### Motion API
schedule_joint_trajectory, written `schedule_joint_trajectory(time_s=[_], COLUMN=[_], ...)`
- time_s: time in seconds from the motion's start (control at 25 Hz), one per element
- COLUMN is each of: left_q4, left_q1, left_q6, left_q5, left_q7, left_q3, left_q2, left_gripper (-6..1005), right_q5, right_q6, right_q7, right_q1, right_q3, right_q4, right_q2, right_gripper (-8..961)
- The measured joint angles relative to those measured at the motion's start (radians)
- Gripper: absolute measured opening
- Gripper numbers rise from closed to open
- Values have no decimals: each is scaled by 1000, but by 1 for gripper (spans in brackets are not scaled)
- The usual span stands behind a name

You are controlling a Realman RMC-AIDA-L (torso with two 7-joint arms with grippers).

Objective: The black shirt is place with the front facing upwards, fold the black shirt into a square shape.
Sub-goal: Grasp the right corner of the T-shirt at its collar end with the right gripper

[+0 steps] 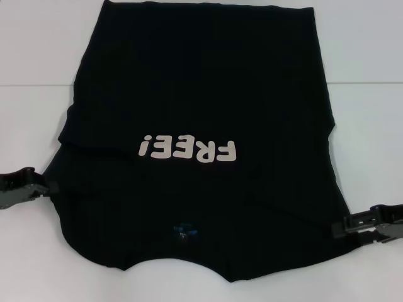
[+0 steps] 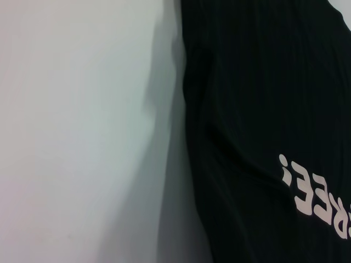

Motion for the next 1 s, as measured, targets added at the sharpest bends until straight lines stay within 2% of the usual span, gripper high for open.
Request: schedule_joint_trajectory(time_s=[0.36,0.64,1.0], left_q4=[0,0,0], left_q1=[-1,0,-1], left_q6=[0,2,0], left_q5=[0,0,0], left_q7=[2,2,2], left_q3=[0,0,0], left_q2=[-1,-2,-2], left_gripper=[37,36,37], right_q5=[1,2,-4], right_q6=[4,6,22], right_q7=[-3,-5,0], right_q1=[16,1,-2], right_q3=[-4,3,-8], right_q4=[12,5,2], right_q2=[6,-11,-14], right_gripper=[912,912,911])
